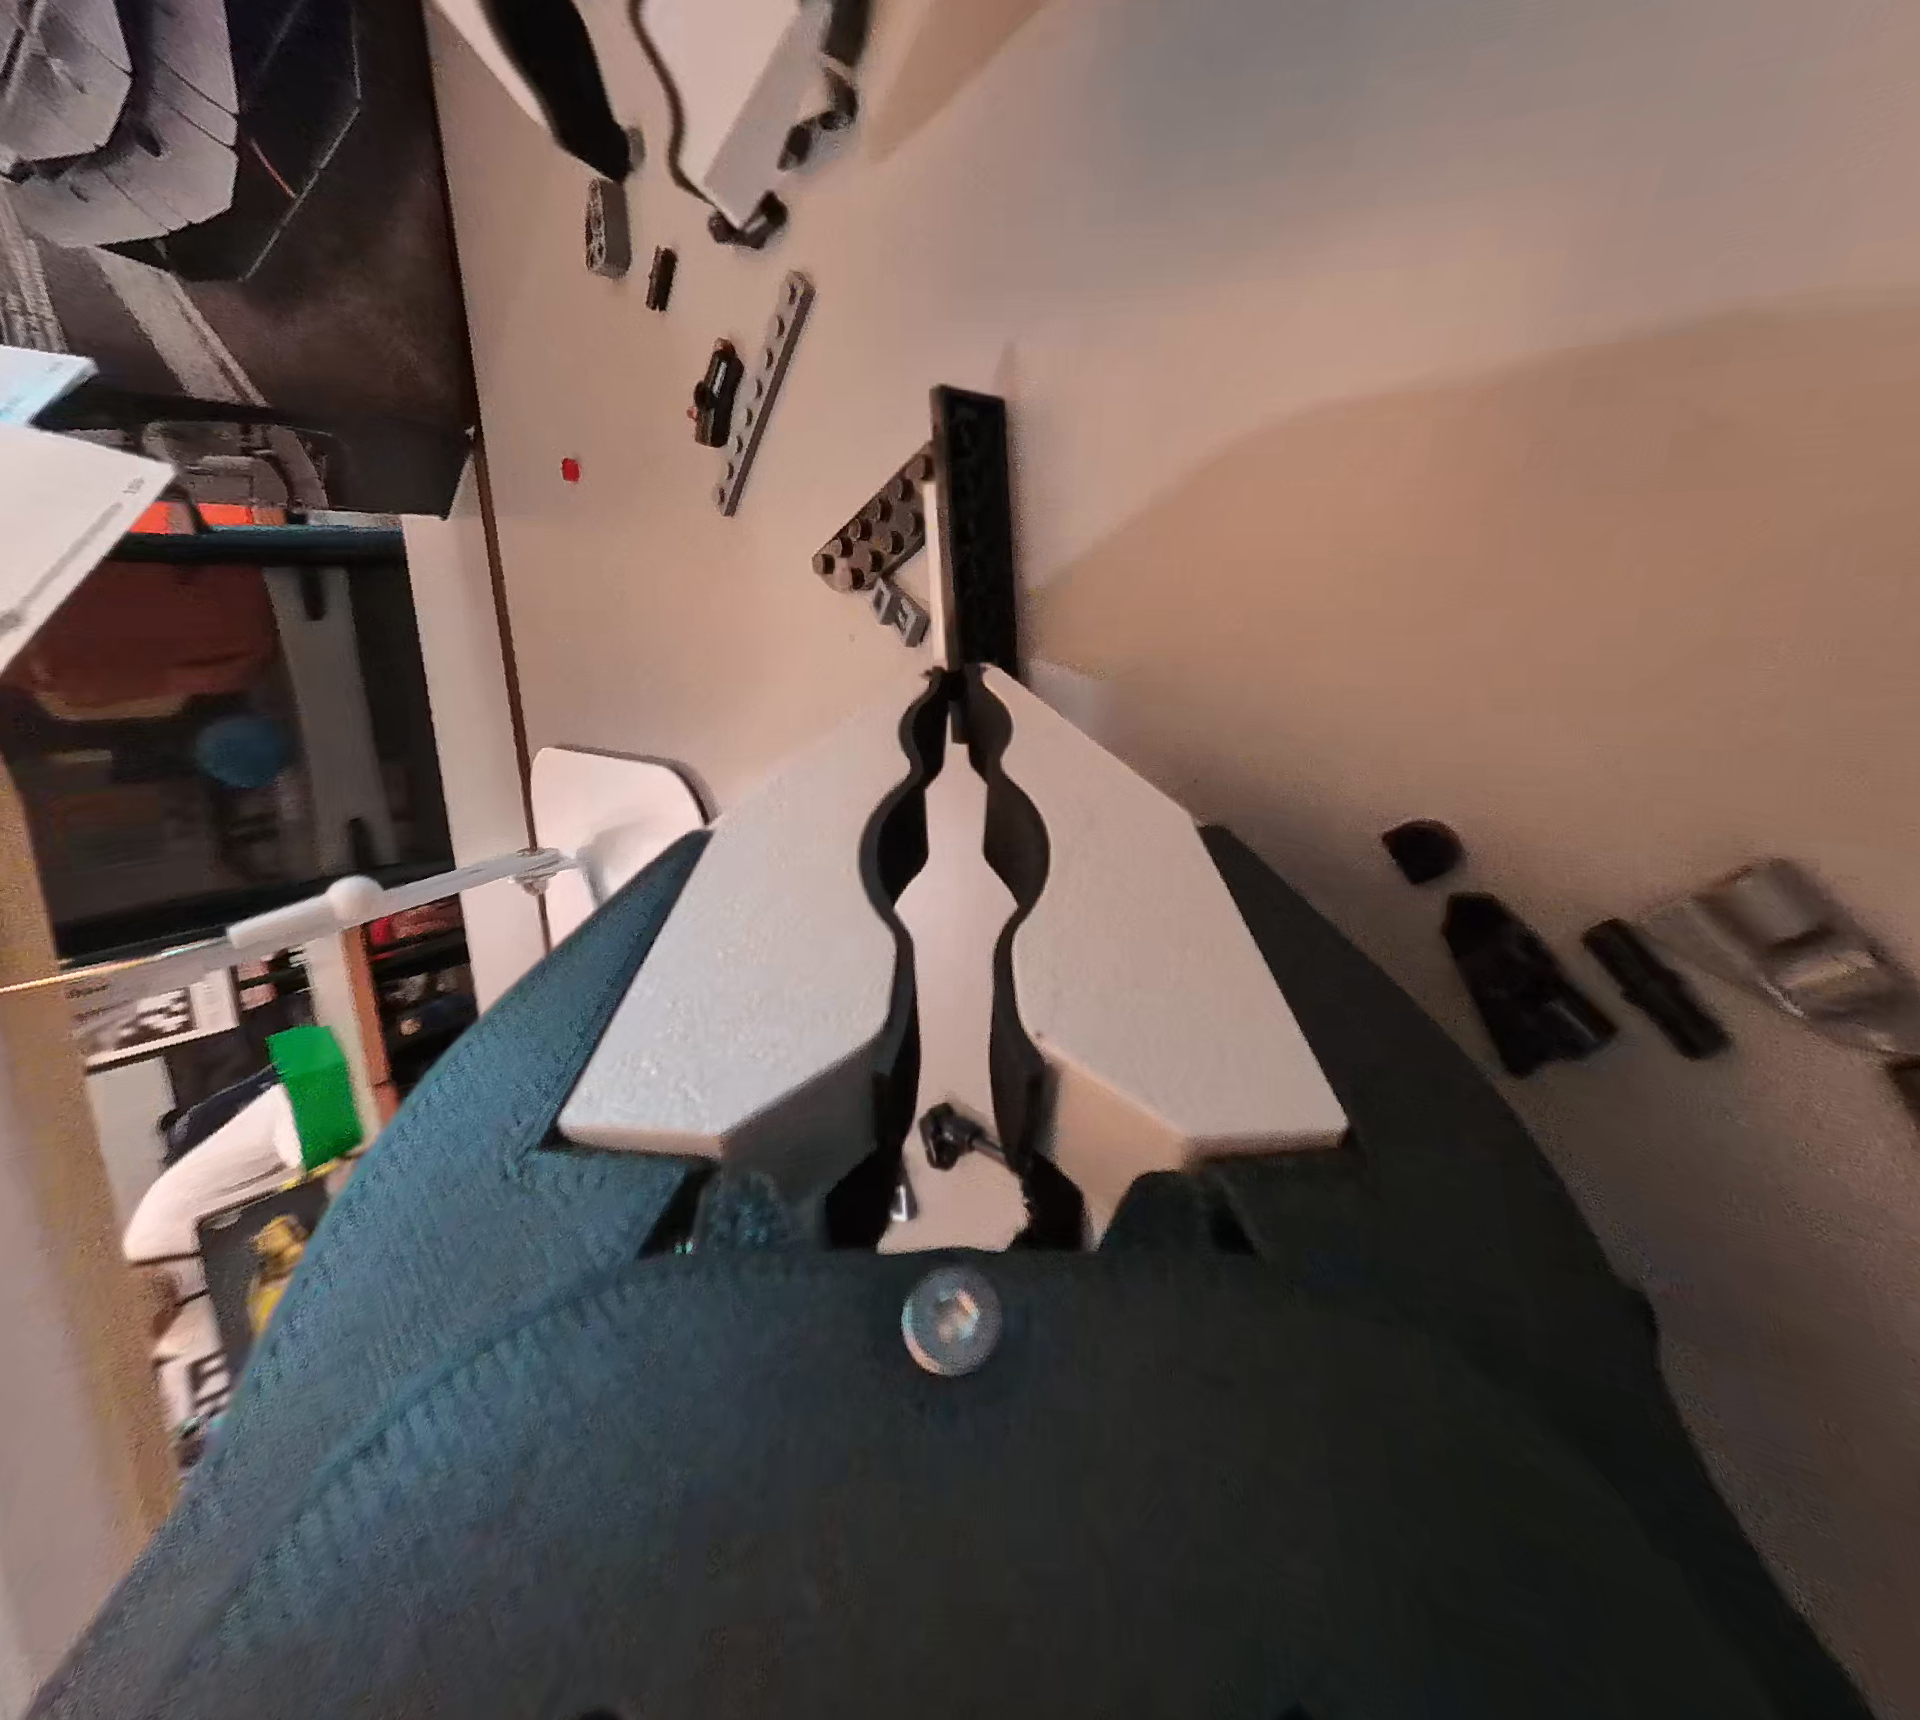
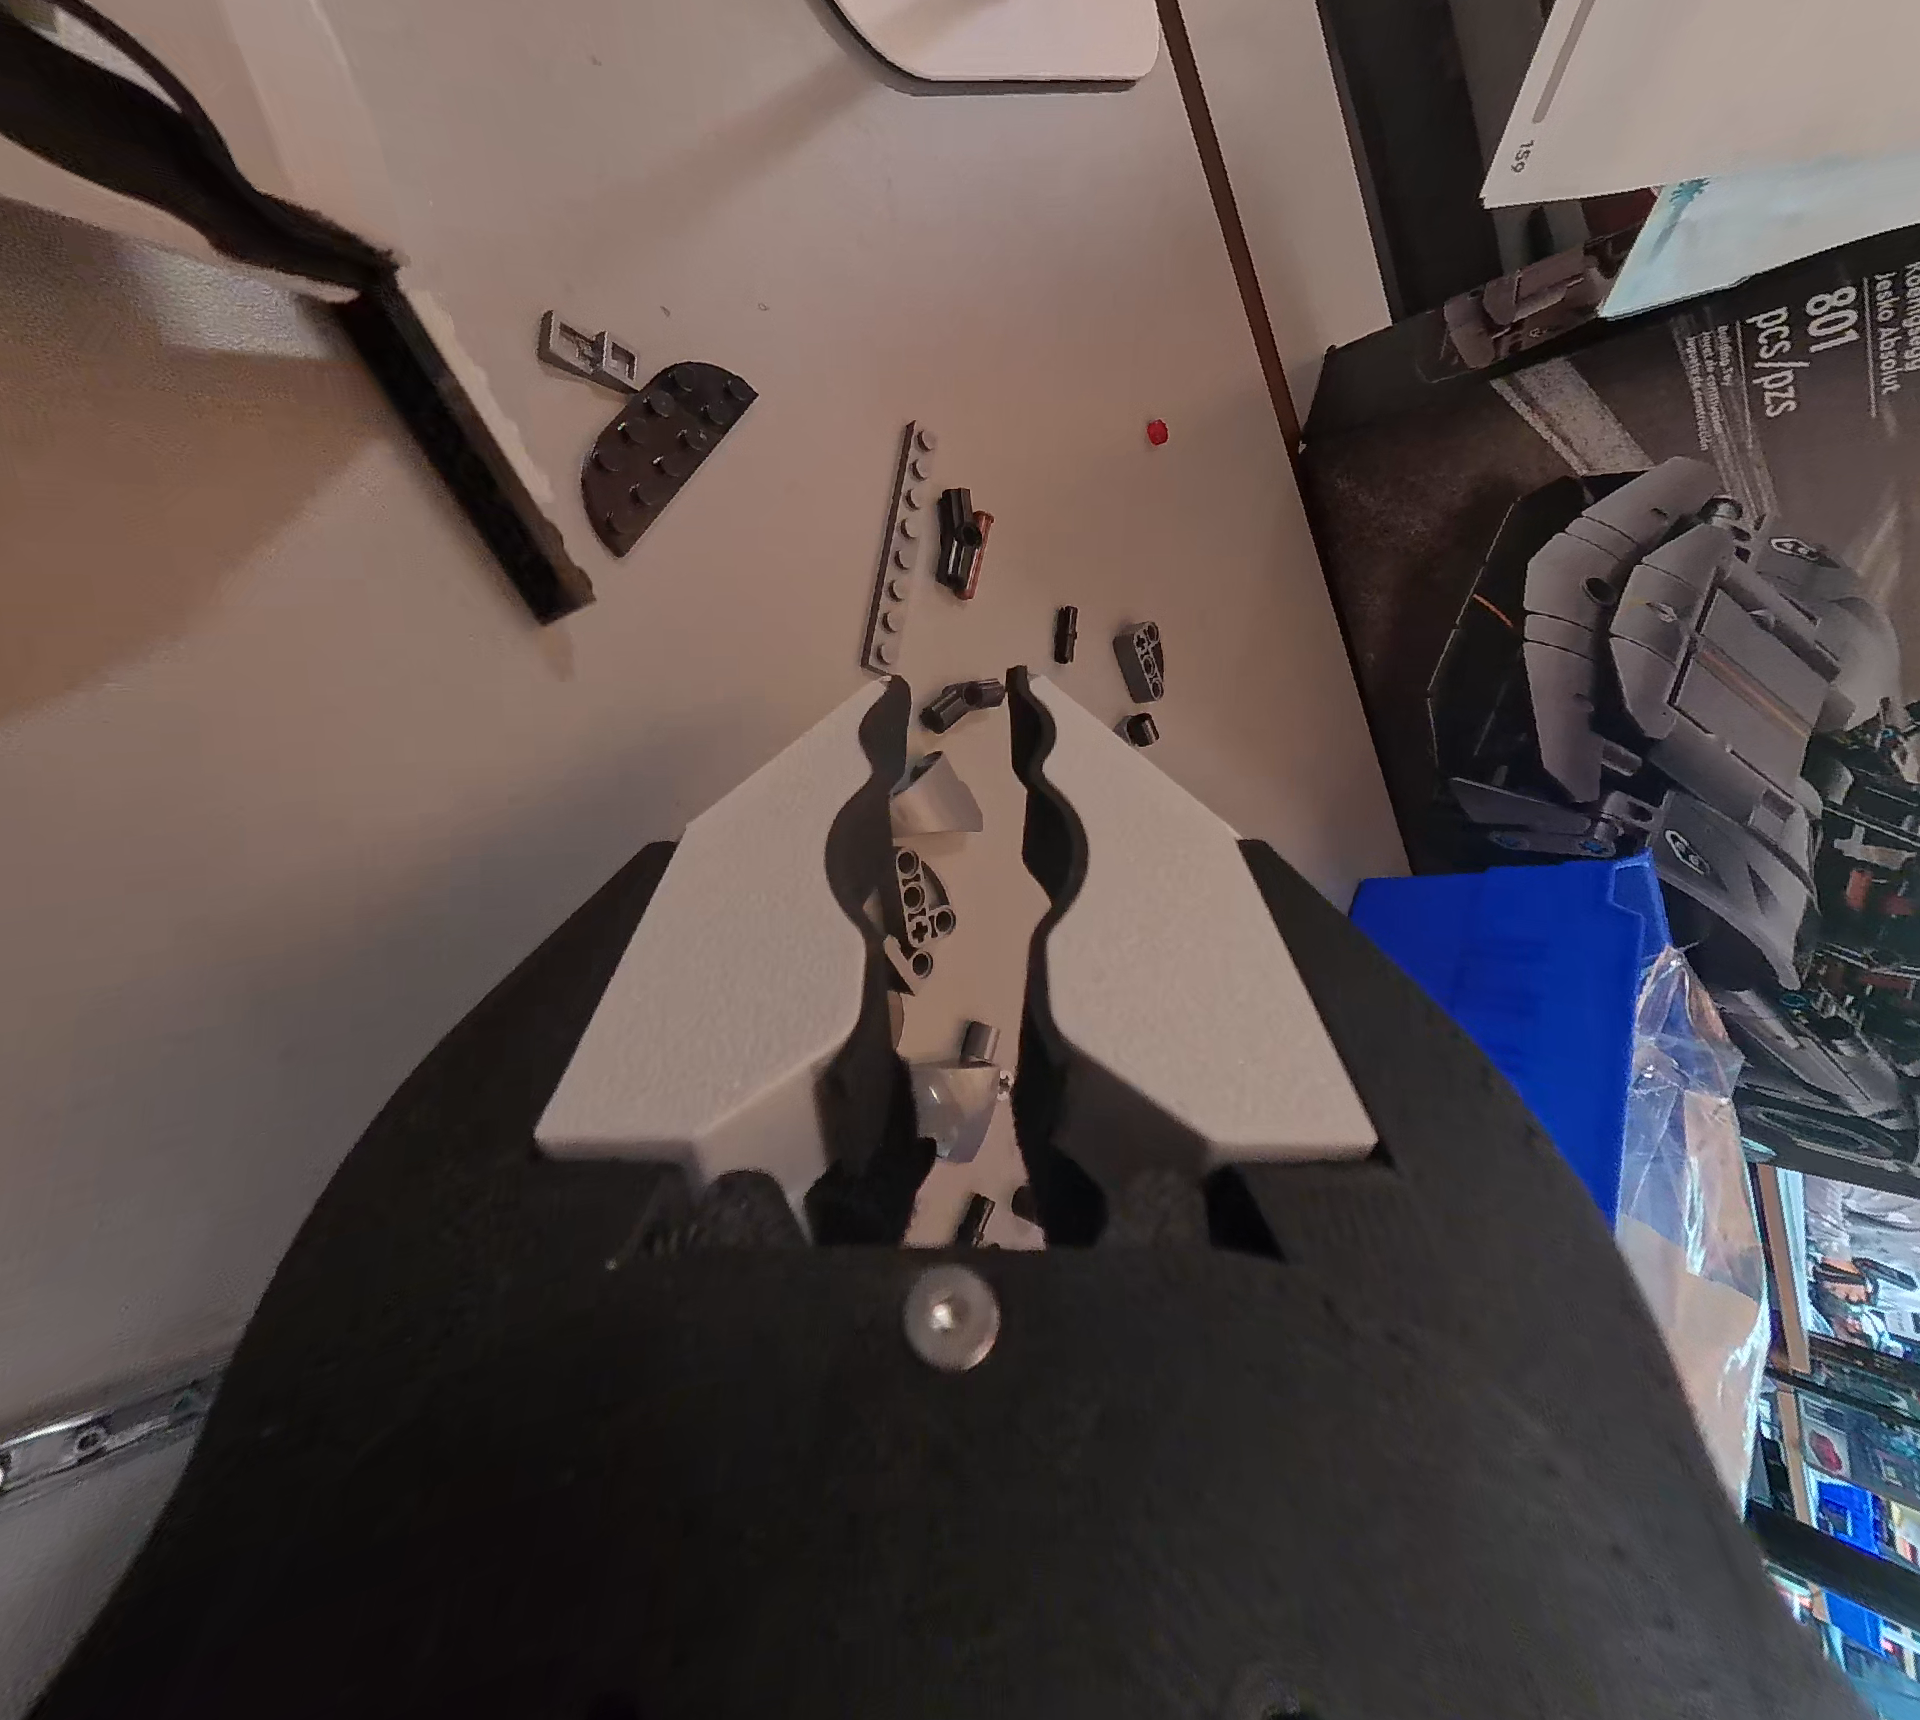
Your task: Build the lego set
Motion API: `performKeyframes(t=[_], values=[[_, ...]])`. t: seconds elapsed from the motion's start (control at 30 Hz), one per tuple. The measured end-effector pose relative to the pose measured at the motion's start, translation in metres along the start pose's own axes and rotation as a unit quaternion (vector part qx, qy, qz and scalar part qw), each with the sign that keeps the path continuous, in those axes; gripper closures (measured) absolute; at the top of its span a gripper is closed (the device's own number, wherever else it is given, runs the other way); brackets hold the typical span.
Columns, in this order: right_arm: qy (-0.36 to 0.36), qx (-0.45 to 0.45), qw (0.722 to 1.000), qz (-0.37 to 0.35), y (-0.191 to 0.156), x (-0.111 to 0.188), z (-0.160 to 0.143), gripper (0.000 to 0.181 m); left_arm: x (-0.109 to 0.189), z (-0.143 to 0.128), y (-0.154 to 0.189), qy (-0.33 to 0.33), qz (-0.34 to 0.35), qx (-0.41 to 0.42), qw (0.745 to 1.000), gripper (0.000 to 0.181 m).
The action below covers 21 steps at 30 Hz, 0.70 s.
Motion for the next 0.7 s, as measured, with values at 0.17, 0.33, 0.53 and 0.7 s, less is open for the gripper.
performKeyframes(t=[0.17,0.33,0.53,0.7], values=[[-0.001,-0.003,1.000,-0.002,0.001,0.000,-0.001,0.163,0.006,0.008,0.006,0.021,-0.004,-0.023,1.000,0.181],[-0.005,-0.005,1.000,-0.011,0.002,-0.003,-0.001,0.161,0.010,0.012,0.010,0.038,-0.015,-0.026,0.999,0.178],[-0.011,-0.014,1.000,-0.013,0.005,-0.005,-0.005,0.158,0.016,0.011,0.015,0.053,-0.020,-0.030,0.998,0.170],[-0.016,-0.016,1.000,-0.011,0.005,-0.007,-0.007,0.158,0.021,0.010,0.022,0.056,-0.035,-0.047,0.997,0.178]])
Point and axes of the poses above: each gripper's, where its closed fingertips meet, x back along the fingers, z out of its top, y = z × x across the jaws, the point moved 9 cm from there along x, back along the fingers, and after that the axes turned 15 degrees about z, right-handed, at the moved point
